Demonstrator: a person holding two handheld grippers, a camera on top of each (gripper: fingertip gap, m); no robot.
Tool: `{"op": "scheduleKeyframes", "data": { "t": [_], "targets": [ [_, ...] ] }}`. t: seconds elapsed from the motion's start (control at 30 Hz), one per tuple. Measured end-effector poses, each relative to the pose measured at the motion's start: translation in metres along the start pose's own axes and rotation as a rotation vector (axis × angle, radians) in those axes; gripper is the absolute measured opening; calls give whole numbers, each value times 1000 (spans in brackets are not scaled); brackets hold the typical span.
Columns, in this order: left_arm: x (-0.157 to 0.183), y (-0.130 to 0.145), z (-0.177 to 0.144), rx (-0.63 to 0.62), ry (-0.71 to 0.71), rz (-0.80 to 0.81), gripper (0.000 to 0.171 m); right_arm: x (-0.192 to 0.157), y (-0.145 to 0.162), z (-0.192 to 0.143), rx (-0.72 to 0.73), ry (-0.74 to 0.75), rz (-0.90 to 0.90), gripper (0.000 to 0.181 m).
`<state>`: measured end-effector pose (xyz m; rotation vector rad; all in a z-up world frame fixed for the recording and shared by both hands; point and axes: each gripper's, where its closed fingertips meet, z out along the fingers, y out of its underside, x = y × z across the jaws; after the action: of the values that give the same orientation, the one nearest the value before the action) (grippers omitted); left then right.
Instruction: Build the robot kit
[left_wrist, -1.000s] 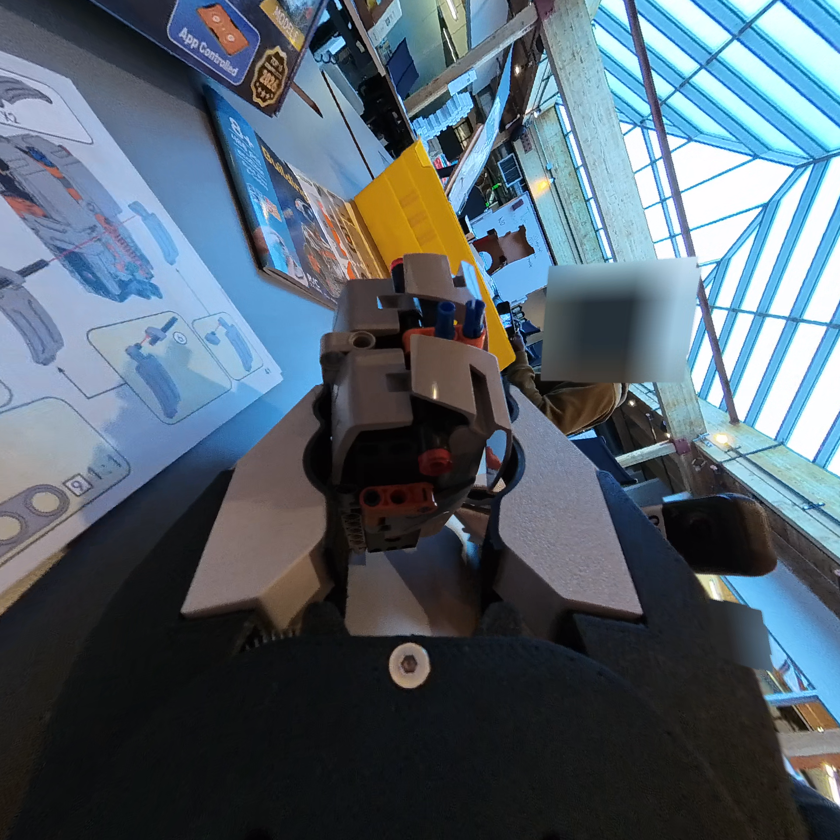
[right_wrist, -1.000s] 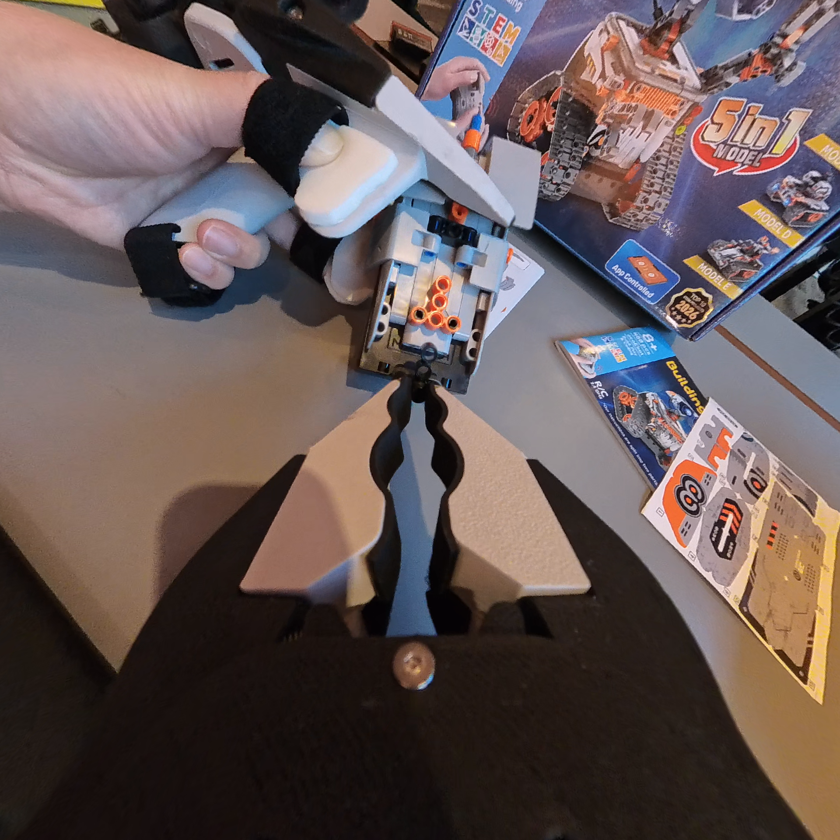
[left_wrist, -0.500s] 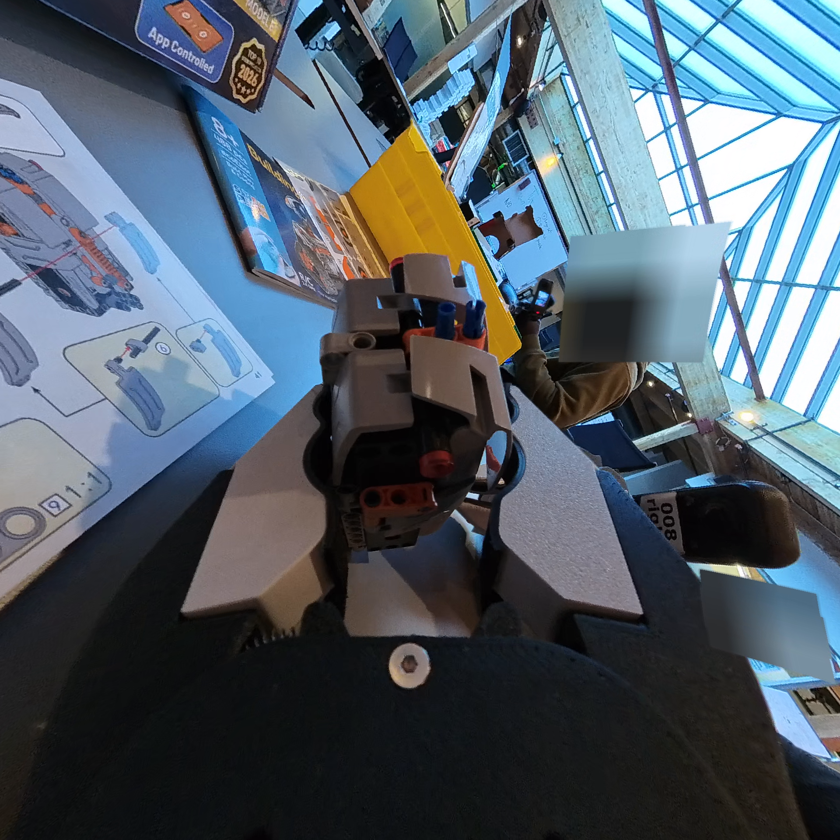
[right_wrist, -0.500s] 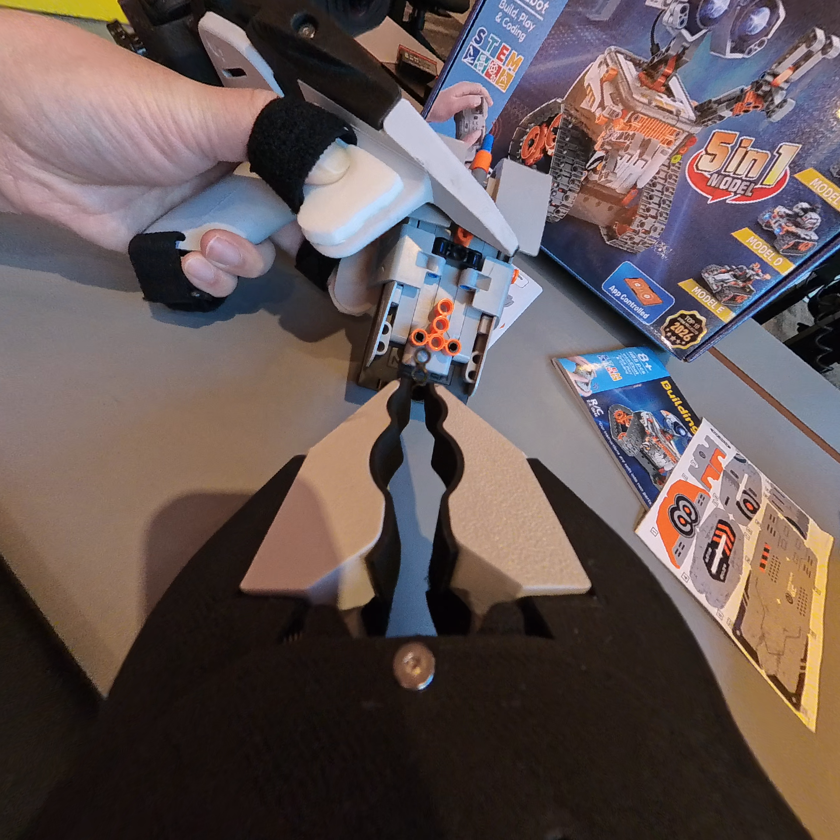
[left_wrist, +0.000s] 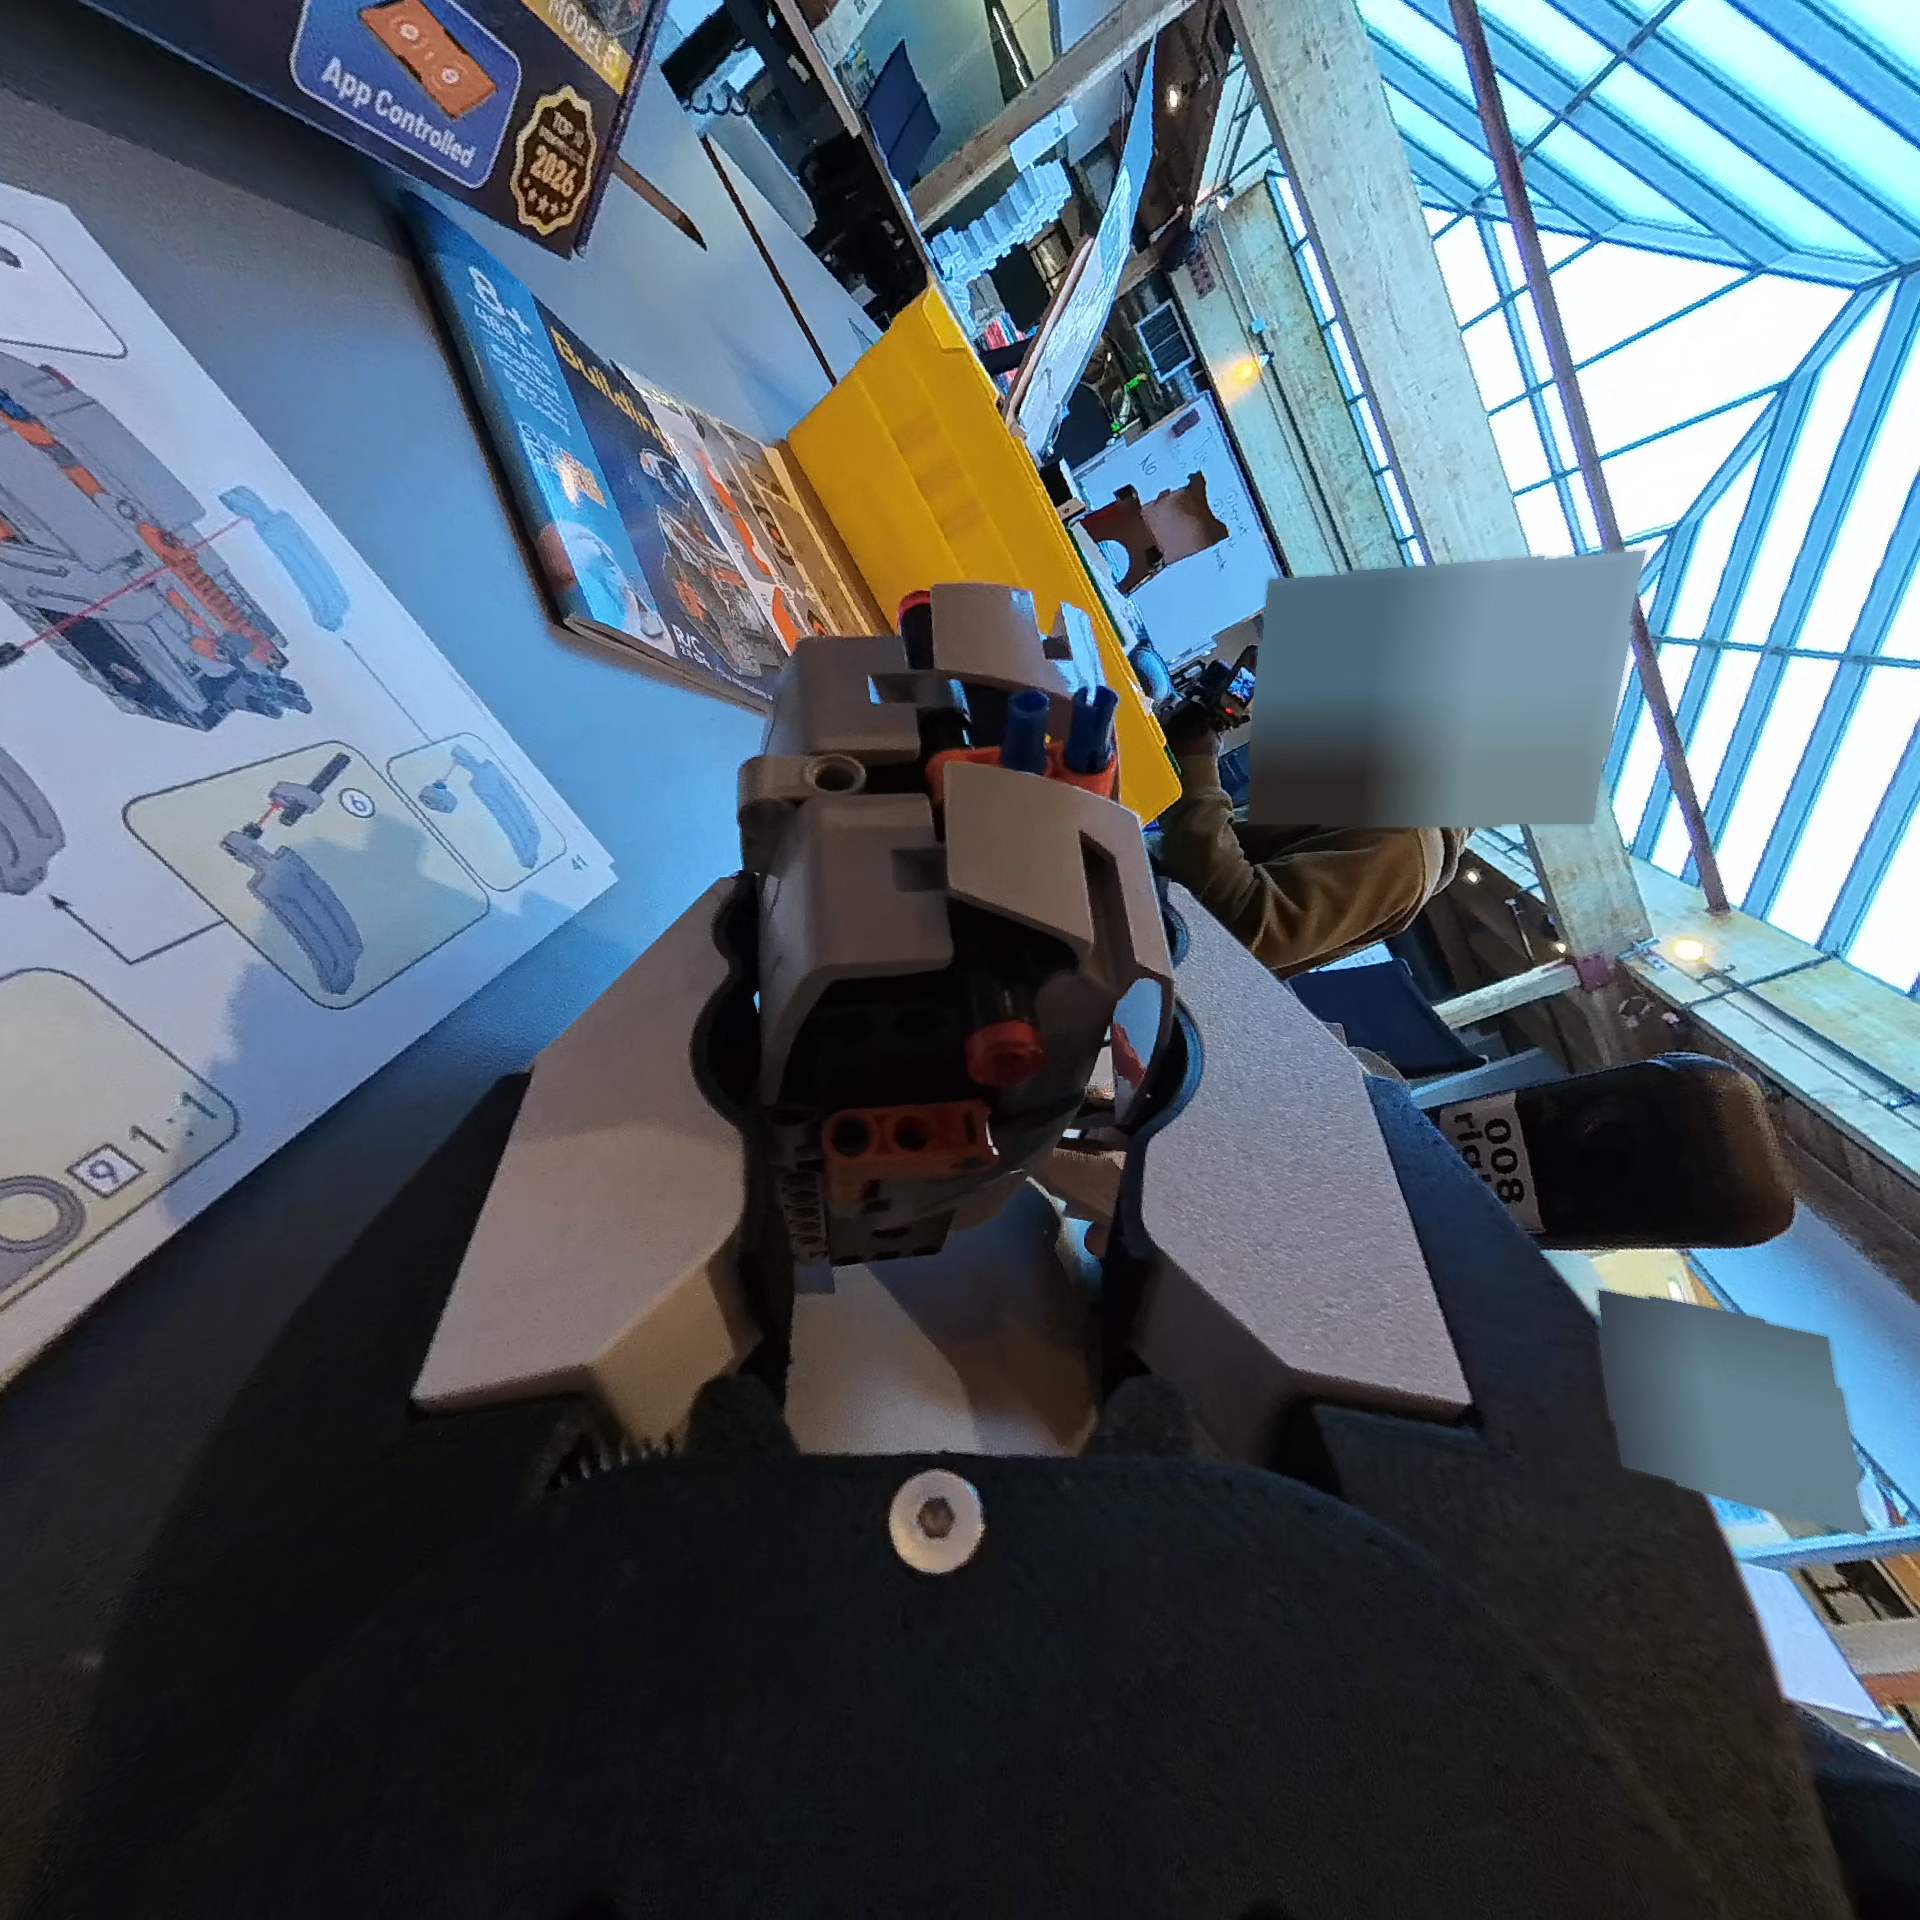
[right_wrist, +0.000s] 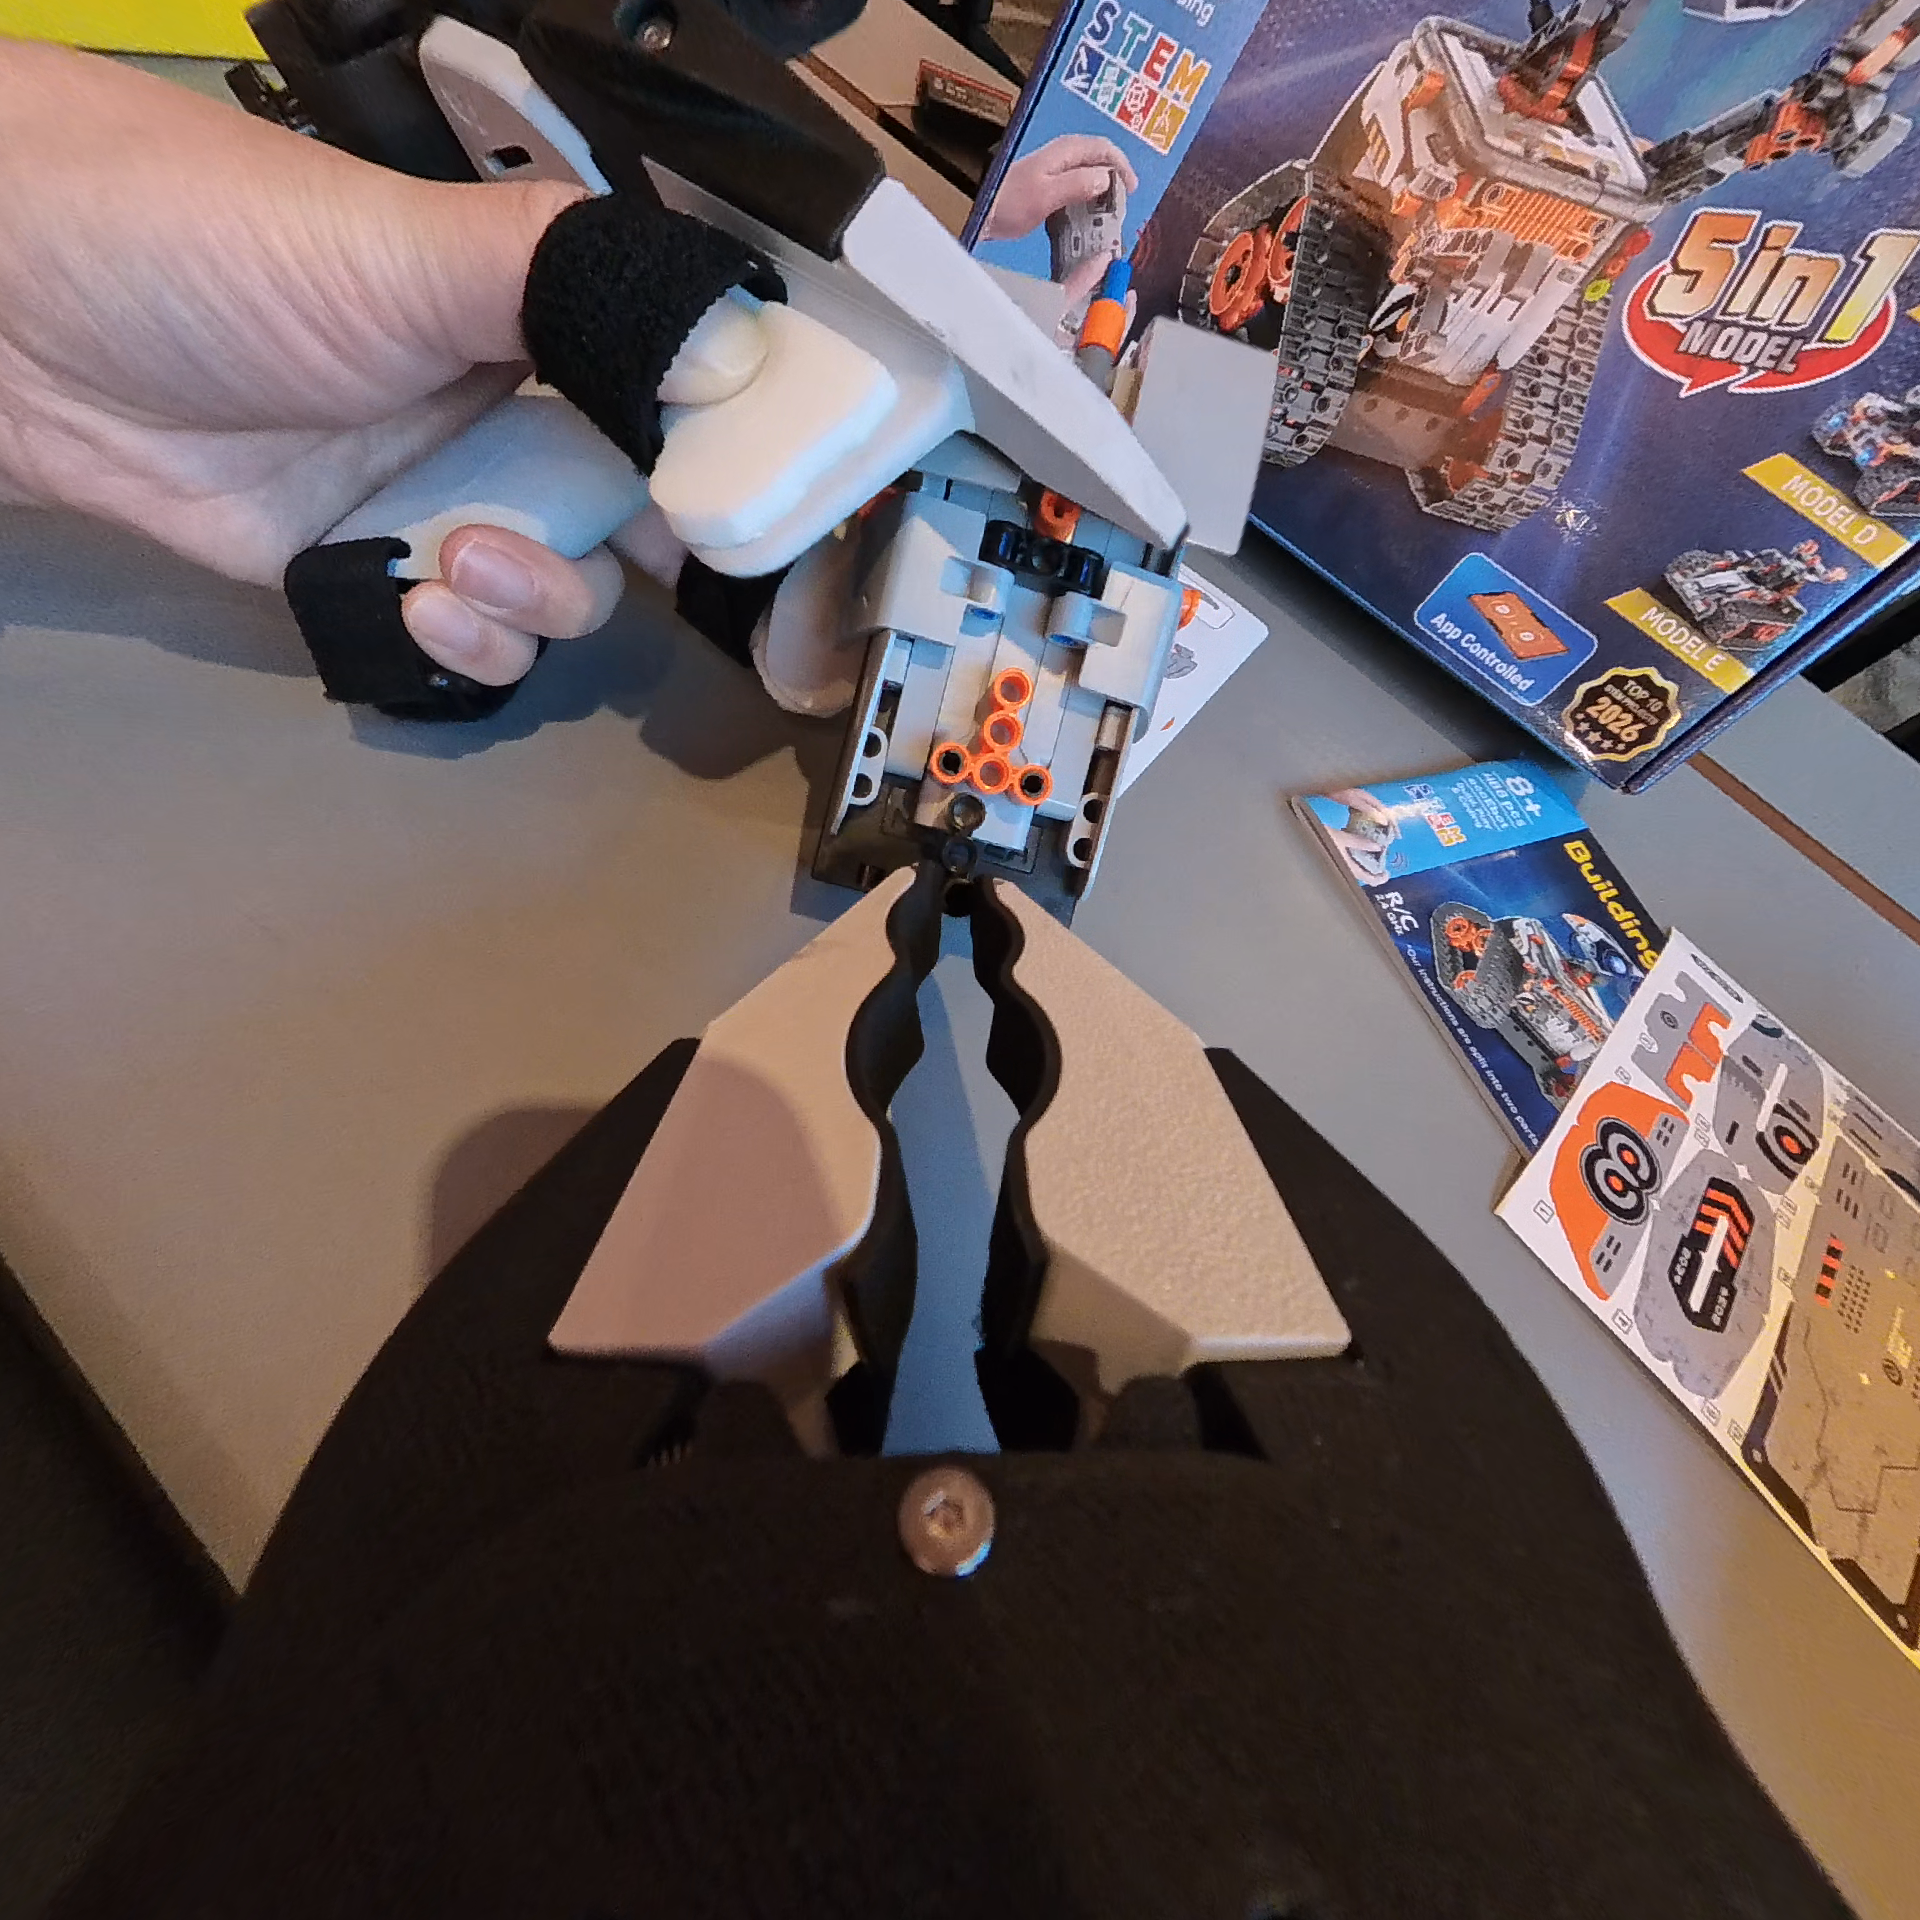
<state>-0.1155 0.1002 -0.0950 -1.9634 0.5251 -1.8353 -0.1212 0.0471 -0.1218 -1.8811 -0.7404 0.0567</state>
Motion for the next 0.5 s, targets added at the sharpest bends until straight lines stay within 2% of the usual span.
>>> {"op": "scheduleKeyframes", "data": {
  "t": [0.03,0.1,0.2,0.27,0.33,0.5],
  "targets": [
    [0,0,0,3,-2,6,72,0,0,0,0,1,2,5],
    [-1,-1,-1,16,-4,4,73,1,0,0,8,0,33,5],
    [-3,6,-1,-43,17,-63,73,2,-4,-4,46,-25,69,5],
    [-3,9,0,-51,44,-108,73,8,-11,-12,91,5,91,14],
    [-1,8,0,-56,41,-71,73,10,-17,-23,145,19,107,13],
    [4,6,-1,-73,-6,81,73,14,-11,-31,118,71,93,13]
  ]
}}
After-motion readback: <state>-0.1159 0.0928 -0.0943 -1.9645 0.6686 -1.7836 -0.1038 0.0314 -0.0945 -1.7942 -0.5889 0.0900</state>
